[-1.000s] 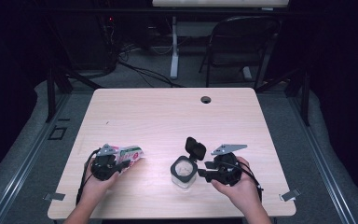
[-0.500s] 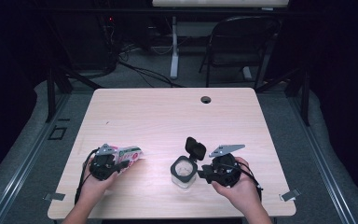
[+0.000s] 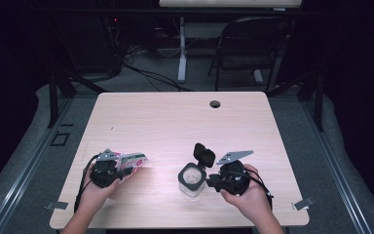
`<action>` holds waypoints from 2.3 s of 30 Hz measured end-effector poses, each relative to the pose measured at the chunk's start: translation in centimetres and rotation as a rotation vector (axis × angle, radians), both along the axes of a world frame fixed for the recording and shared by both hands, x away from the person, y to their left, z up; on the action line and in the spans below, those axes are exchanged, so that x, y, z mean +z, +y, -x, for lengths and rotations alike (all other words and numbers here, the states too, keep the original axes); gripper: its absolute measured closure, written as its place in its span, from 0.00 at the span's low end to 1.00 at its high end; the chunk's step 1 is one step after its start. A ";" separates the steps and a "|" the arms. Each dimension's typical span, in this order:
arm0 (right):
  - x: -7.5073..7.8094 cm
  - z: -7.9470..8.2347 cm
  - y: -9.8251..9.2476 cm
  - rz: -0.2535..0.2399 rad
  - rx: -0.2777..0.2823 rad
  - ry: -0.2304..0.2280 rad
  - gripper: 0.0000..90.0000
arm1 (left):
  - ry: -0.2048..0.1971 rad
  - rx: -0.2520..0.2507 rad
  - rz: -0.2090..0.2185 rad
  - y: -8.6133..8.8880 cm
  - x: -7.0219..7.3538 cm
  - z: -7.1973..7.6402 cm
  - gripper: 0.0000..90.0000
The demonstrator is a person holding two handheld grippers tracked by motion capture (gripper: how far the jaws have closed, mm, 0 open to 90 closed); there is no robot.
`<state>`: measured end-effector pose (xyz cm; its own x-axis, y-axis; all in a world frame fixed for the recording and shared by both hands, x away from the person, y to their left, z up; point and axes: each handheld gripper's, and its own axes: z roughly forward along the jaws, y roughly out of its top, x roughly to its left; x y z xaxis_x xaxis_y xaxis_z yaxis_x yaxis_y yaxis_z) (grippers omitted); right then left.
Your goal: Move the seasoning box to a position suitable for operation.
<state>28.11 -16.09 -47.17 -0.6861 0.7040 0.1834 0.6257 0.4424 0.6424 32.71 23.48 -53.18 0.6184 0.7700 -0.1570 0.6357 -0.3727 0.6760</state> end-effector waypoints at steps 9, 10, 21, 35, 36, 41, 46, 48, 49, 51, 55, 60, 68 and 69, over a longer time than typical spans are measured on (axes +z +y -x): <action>0.0 -0.1 0.1 -0.004 0.000 -0.005 0.81 | 0.002 0.005 0.014 0.6 0.6 0.1 1.00; 0.0 -0.1 0.1 -0.012 -0.005 -0.007 0.81 | 0.004 0.002 0.015 0.8 0.7 0.1 1.00; 0.0 -0.2 0.1 -0.012 -0.011 -0.012 0.80 | -0.005 0.013 0.030 1.9 1.7 0.3 1.00; -0.1 -0.4 -0.1 -0.031 -0.027 -0.016 0.78 | -0.026 0.025 0.004 3.2 3.7 0.2 1.00; -0.1 -0.4 -0.1 -0.031 -0.027 -0.016 0.78 | -0.027 0.029 0.005 3.4 4.0 0.1 1.00; -0.2 -0.5 0.0 -0.026 -0.025 -0.015 0.78 | -0.053 0.036 -0.045 4.3 5.7 0.1 1.00; -0.4 -0.6 -0.1 -0.032 -0.035 -0.009 0.78 | -0.071 0.052 -0.061 5.1 6.4 -0.1 1.00; -0.4 -0.7 -0.1 -0.032 -0.034 -0.007 0.78 | -0.075 0.062 -0.057 5.5 6.7 -0.2 1.00; -0.4 -0.7 -0.1 -0.033 -0.035 -0.007 0.78 | -0.079 0.066 -0.054 5.6 6.8 -0.2 1.00; -0.4 -0.7 -0.1 -0.039 -0.042 -0.009 0.78 | -0.084 0.074 -0.052 5.9 7.3 -0.4 1.00; -0.4 -0.7 -0.2 -0.047 -0.047 -0.017 0.77 | -0.087 0.073 -0.055 6.1 7.8 -0.6 1.00; -0.3 -0.7 -0.4 -0.048 -0.050 -0.016 0.77 | -0.107 0.079 -0.088 6.0 8.8 -0.8 1.00; -0.2 -0.8 -0.7 -0.058 -0.064 -0.020 0.77 | -0.139 0.075 -0.076 6.2 11.1 -0.8 1.00; -0.2 -0.8 -0.7 -0.058 -0.064 -0.020 0.77 | -0.139 0.075 -0.076 6.2 11.1 -0.8 1.00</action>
<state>28.91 -16.79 -47.41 -0.6439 0.7352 0.2119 0.6384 0.3636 0.6784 33.54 29.72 -42.04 0.5708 0.8210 -0.0137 0.5660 -0.3813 0.7309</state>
